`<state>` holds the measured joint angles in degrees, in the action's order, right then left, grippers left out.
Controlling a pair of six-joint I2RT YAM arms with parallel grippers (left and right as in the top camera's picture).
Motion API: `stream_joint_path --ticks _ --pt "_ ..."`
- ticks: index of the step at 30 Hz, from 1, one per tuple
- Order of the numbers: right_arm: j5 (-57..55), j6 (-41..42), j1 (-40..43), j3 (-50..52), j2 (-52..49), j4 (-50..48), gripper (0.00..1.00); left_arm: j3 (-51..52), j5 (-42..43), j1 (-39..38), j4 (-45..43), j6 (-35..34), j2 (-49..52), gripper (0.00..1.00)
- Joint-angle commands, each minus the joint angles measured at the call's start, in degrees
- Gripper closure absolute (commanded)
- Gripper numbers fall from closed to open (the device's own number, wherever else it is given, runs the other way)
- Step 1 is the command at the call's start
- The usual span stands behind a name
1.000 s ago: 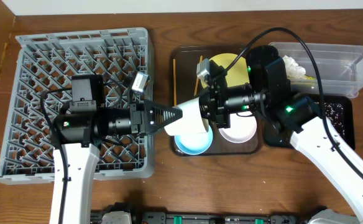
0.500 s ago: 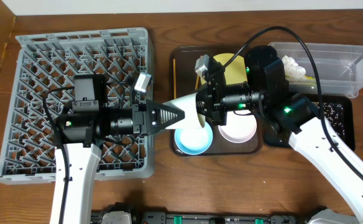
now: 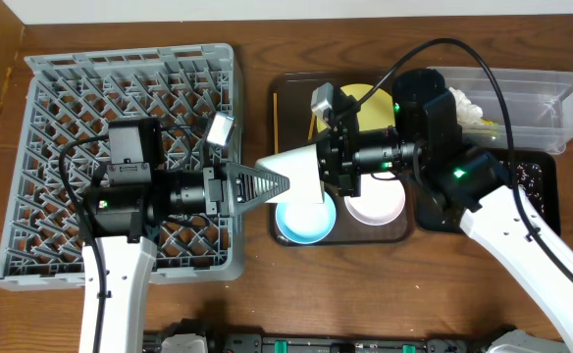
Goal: Sort waste into correct bins and load items into the dishwasher
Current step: 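Lift the white cup toward the left gripper and grasp it with left, then release the cup from the right gripper, left gripper holds it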
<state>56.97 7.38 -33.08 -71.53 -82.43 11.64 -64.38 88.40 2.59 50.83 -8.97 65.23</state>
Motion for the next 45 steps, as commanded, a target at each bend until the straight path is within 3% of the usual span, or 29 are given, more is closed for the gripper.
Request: stream_joint_path --ticks 1,4,6,8,10,17,22,25,26,29,34,40,45 --pt "-7.2 -0.2 -2.2 0.3 -1.8 1.0 0.80 -1.2 1.7 -1.0 -0.9 0.6 -1.3 0.45" --pt "-7.2 -0.2 -2.1 0.3 -1.8 0.9 0.43 -1.2 1.7 -1.0 -1.5 0.6 -1.3 0.47" --pt "-7.2 -0.2 -1.5 0.3 -1.8 0.9 0.28 -1.2 1.7 -0.9 -2.5 0.6 -1.3 0.48" --pt "-7.0 0.0 -0.3 0.3 -1.8 1.0 0.23 -1.2 1.6 -0.9 -3.5 0.6 -1.3 0.48" --pt "-4.8 0.3 1.1 0.3 -1.7 0.9 0.29 -1.2 1.5 -0.9 -3.8 0.6 -1.3 0.48" --pt "0.0 0.3 1.9 0.3 -1.7 0.8 0.31 -1.2 1.5 -0.9 -5.2 0.6 -1.3 0.50" --pt "0.5 0.3 0.8 0.3 -1.7 0.7 0.51 -1.2 1.6 -0.9 -5.4 0.6 -1.3 0.48" --pt "0.6 0.3 0.2 0.3 -1.7 0.3 0.67 -1.2 1.6 -0.9 -5.4 0.6 -1.3 0.29" --pt "1.3 0.3 0.1 0.3 -1.7 -0.6 0.82 -1.2 1.6 -0.9 -5.3 0.6 -1.3 0.25" --pt "4.3 0.3 0.3 0.3 -1.7 -2.9 0.96 -1.2 1.6 -0.9 -5.4 0.3 -1.3 0.21" --pt "9.6 3.6 2.0 0.3 -1.3 -6.5 0.99 -1.2 1.6 -0.9 -8.7 -4.1 -1.3 0.14" --pt "22.3 6.1 5.3 0.3 -0.3 -10.3 0.99 -1.2 1.6 -0.9 -23.9 -19.5 -1.3 0.07" --pt "24.4 9.1 6.1 0.3 -0.3 -14.2 0.99 -1.2 1.6 -1.0 -33.6 -29.7 -1.5 0.07"
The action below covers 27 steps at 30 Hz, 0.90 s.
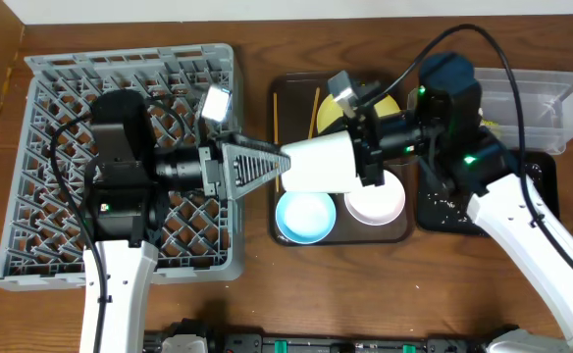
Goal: Sort waste into correct bins and load items into the dishwasher
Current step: 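Release the cup from the right gripper, left gripper holds it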
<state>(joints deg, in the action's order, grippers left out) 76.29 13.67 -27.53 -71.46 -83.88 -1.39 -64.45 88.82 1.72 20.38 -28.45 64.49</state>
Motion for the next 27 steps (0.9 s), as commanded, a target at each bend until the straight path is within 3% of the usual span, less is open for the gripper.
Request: stream_joint_path --ticks 1,8,11,19,25,27 --pt "5.0 2.9 0.5 0.2 1.2 -1.6 0.99 -1.2 1.2 -0.2 -4.5 -11.5 -1.0 0.08" --pt "0.7 3.0 0.4 0.2 1.1 -2.4 0.99 -1.2 1.2 -3.8 -6.4 -13.4 -3.8 0.09" --pt "-1.6 3.1 -0.3 0.2 1.1 -2.3 0.99 -1.1 1.1 -5.2 -6.4 -12.3 -3.9 0.16" --pt "-5.0 3.0 -2.6 0.2 1.1 -2.3 0.99 0.4 -1.4 -9.1 -6.3 -9.7 -3.4 0.24" --pt "-5.2 3.1 -2.7 0.2 1.1 -2.3 0.99 0.4 -1.4 -9.2 -6.4 -9.4 -2.8 0.25" --pt "-5.1 3.1 -2.7 0.2 1.1 -2.3 0.99 0.5 -1.7 -9.2 -6.4 -8.4 -2.8 0.30"
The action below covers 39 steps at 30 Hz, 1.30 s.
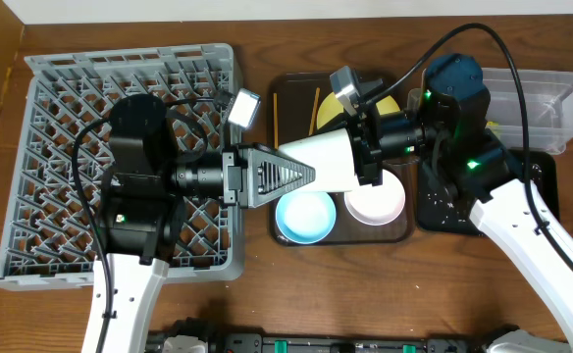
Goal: Sort waste into correct bins and load items into the dishwasher
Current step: 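Release the cup from the right gripper, left gripper holds it, then lower the white cup into the dish rack with the left gripper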
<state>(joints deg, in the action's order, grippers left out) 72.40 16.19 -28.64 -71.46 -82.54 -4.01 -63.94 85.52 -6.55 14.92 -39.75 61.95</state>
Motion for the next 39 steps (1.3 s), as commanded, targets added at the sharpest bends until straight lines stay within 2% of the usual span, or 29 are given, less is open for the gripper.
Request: stream_joint_path --ticks 1,3,4,7,10,13,17,23,26,29,34,35,36,39 --pt "-1.2 0.6 -1.6 0.2 -0.2 0.4 0.99 0.0 1.2 -0.9 -0.9 3.1 -0.2 0.33" --pt "-1.2 0.8 -1.6 0.2 -0.2 0.4 0.96 0.0 0.0 -0.9 -0.9 3.1 -0.2 0.37" --pt "-1.2 1.1 -1.6 0.2 -0.2 0.4 0.91 0.0 -0.8 -0.9 -0.9 3.1 -0.2 0.40" --pt "-0.9 1.2 -1.5 0.2 -0.2 0.6 0.59 -0.1 -3.4 -0.9 -0.9 3.5 -0.2 0.43" --pt "0.0 1.6 -1.5 0.2 -0.2 0.6 0.51 -0.1 -5.7 -0.9 -0.9 3.8 -0.2 0.43" --pt "0.1 1.6 -1.2 0.2 -0.2 0.9 0.35 -0.1 -7.0 -0.7 -0.9 4.4 -0.2 0.44" --pt "-0.2 2.1 2.3 0.2 -0.2 2.5 0.25 -0.1 -7.1 2.0 -0.6 5.1 -0.3 0.47" --pt "-5.3 4.9 9.9 0.2 -0.2 11.8 0.23 -0.1 -10.5 11.3 8.6 11.0 -0.3 0.50" --pt "-12.6 5.5 10.8 0.2 -0.2 20.4 0.23 -0.1 -19.5 15.3 18.9 16.2 -0.3 0.49" --pt "-22.3 5.4 10.2 0.2 -0.2 29.7 0.23 -0.2 -35.3 18.2 30.9 18.3 -0.3 0.50" --pt "-34.8 1.2 7.5 0.2 -0.2 40.5 0.21 -1.4 -57.4 20.9 44.0 18.0 -0.3 0.51" --pt "-36.5 0.2 6.7 0.2 -0.2 42.1 0.21 -2.2 -64.4 21.5 46.9 17.8 -0.3 0.50" --pt "-38.7 -1.0 5.4 0.2 -0.2 43.6 0.20 -2.5 -73.5 22.3 49.5 16.1 -0.3 0.50" --pt "-40.7 -2.0 4.0 0.2 -0.2 44.3 0.19 -2.5 -85.4 23.6 53.3 12.2 -0.1 0.51"
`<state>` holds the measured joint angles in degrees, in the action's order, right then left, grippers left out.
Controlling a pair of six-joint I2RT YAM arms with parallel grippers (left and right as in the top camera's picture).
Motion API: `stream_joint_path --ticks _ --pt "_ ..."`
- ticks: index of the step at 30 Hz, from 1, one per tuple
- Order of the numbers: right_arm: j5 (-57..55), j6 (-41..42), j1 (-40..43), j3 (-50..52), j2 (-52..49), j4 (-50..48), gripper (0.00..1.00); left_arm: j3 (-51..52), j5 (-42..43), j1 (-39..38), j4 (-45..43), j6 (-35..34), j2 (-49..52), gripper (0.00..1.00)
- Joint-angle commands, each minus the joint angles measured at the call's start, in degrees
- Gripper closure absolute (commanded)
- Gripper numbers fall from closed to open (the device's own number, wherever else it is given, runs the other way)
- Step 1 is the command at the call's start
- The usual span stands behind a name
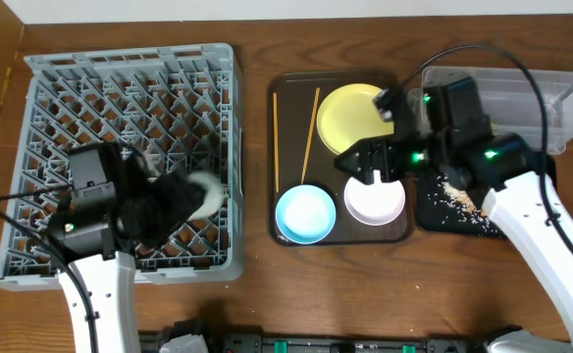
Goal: Sort waste into correct bins and load items into the dishwasher
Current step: 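Lower the white cup into the dish rack with the left gripper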
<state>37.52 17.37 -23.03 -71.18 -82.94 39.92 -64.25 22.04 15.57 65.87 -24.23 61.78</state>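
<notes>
The white cup (206, 194) is at the tip of my left gripper (186, 201), low over the right side of the grey dishwasher rack (130, 69); the arm is blurred, but the gripper looks shut on the cup. My right gripper (353, 164) is open and holds nothing. It hangs over the brown tray (288, 88), just above the white bowl (375, 201) and below the yellow plate (353, 113). A blue bowl (304, 214) and two chopsticks (311, 127) also lie on the tray.
A black bin (453, 201) with crumbs in it stands right of the tray, partly under my right arm. Behind it is a clear plastic container (546, 98). The rack fills the left of the table.
The cup has passed from my right gripper to my left one. The left arm has drawn back with it from the tray to over the rack. The right gripper has opened and moved right.
First my right gripper held the white cup over the blue bowl, with the left gripper's open fingers pointing at it. Then the cup was further back over the tray, then between the left fingers. Now the left gripper alone has it over the rack.
</notes>
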Motion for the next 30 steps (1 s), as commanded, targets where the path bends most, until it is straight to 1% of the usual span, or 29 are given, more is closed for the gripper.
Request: stream_joint_path --ticks 1,2,4,10,15,23,29,30 --pt "-6.3 -3.3 -2.0 -0.1 0.2 0.4 0.18 -2.2 -25.0 1.9 3.4 -4.5 0.2 0.50" --pt "-6.3 -3.3 -2.3 -0.1 0.2 0.4 0.18 -2.2 -28.5 2.6 4.4 -5.7 0.3 0.50" --pt "-6.3 -3.3 -2.6 -0.1 0.2 0.4 0.18 -2.1 -32.7 4.0 5.1 -7.0 0.4 0.50" --pt "-6.2 -3.3 -2.6 -0.1 0.2 0.5 0.18 -0.1 -34.8 8.9 2.3 -9.6 1.6 0.50" --pt "-6.3 -3.3 -2.6 -0.1 0.2 1.9 0.17 1.0 -34.8 12.2 0.4 -11.1 5.8 0.50" --pt "-6.2 -4.4 -2.6 -0.1 0.2 4.1 0.18 1.0 -33.6 18.7 -5.2 -11.3 15.2 0.50" --pt "-6.2 -4.6 -2.6 -0.1 0.2 4.5 0.17 1.0 -30.6 21.7 -5.8 -11.5 16.8 0.50" --pt "-6.2 -4.6 -2.6 -0.1 0.2 4.5 0.17 1.0 -30.5 22.1 -5.8 -11.5 16.8 0.43"
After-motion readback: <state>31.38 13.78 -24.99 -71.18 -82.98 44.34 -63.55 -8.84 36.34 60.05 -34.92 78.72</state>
